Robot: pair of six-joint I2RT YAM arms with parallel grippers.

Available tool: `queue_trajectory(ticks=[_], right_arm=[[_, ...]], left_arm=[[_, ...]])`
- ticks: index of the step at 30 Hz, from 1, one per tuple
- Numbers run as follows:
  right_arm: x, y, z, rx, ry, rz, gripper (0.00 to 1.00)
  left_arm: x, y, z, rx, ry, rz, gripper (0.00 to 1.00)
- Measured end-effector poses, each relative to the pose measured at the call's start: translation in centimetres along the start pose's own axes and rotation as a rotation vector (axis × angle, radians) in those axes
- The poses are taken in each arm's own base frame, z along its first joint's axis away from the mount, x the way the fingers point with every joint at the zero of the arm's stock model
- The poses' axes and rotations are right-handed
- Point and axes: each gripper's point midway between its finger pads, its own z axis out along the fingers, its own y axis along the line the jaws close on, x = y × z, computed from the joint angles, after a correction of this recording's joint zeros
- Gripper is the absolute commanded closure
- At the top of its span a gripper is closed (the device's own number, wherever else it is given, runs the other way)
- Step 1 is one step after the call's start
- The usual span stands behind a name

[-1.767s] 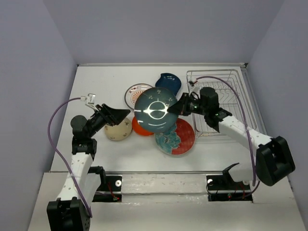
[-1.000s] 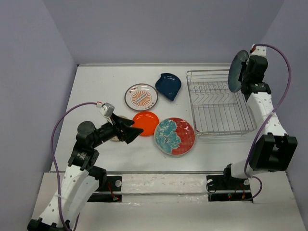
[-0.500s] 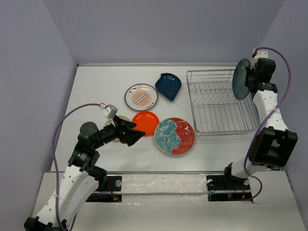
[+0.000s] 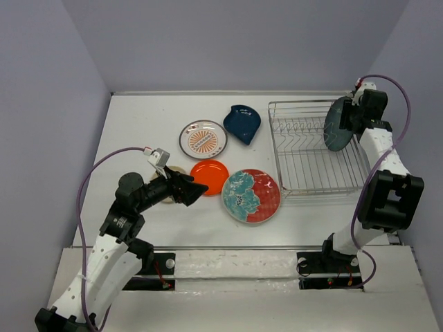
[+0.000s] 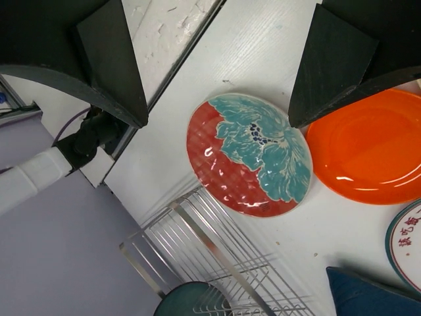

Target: Load the plates into the dish rack

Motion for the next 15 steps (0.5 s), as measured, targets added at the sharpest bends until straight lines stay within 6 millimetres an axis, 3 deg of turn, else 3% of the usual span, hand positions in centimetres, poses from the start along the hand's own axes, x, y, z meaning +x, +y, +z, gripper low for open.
queue_trajectory(ticks=[1, 5, 10, 15], right_arm=[[-0.2, 0.1, 0.1, -0.002, -0.009, 0.012, 0.23], [-1.2, 0.2, 0.1, 0.003, -0.046, 0.075, 0.11], [-1.7, -0.2, -0.2, 0.042, -0.059, 0.185, 0.08], [-3.7, -0.8, -2.8, 0.087, -0.126, 0.376, 0.07]], left_arm=[[0.1, 0.4, 0.1, -0.017, 0.002, -0.009, 0.01], [0.3, 1.2, 0.5, -0.047, 0.011, -0.056, 0.01], [0.9, 1.8, 1.6, -0.034, 0.011, -0.14, 0.01], [5.4, 4.3, 2.6, -0.104, 0.088, -0.274, 0.01]])
